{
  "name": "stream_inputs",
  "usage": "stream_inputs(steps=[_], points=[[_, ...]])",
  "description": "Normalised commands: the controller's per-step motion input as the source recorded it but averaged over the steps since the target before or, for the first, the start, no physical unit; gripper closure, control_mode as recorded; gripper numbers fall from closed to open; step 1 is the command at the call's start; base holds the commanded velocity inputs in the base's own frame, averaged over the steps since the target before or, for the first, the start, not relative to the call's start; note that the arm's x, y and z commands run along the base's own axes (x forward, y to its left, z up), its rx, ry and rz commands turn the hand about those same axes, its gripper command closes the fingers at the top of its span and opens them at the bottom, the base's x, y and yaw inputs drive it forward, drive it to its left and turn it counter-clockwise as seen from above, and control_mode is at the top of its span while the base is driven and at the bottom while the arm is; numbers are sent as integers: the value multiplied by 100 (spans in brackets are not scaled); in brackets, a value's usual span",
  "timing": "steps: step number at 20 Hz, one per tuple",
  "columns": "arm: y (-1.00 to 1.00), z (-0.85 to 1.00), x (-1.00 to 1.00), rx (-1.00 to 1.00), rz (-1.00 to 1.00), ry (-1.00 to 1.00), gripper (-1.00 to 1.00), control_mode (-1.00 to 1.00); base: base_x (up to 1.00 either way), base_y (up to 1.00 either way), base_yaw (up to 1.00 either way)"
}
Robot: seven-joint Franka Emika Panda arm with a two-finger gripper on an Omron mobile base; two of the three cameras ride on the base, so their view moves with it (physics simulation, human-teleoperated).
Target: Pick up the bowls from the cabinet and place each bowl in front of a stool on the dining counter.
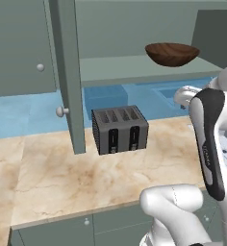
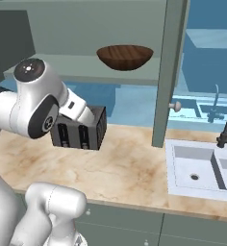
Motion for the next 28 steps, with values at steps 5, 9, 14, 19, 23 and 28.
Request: stream_inputs(steps=[5,9,14,19,23,28], points=[[-40,13,1,0,-10,0,-100,-100,0,0,0],[-9,30,22,0,-10,-1,-100,-100,0,0,0],[-5,32,23,0,-9,-2,-100,-100,0,0,0],[-5,19,22,0,-5,-15,-100,-100,0,0,0],[-2,16,25,0,-5,-15,-100,-100,0,0,0],[0,20,37,0,-5,-15,-100,-100,0,0,0]])
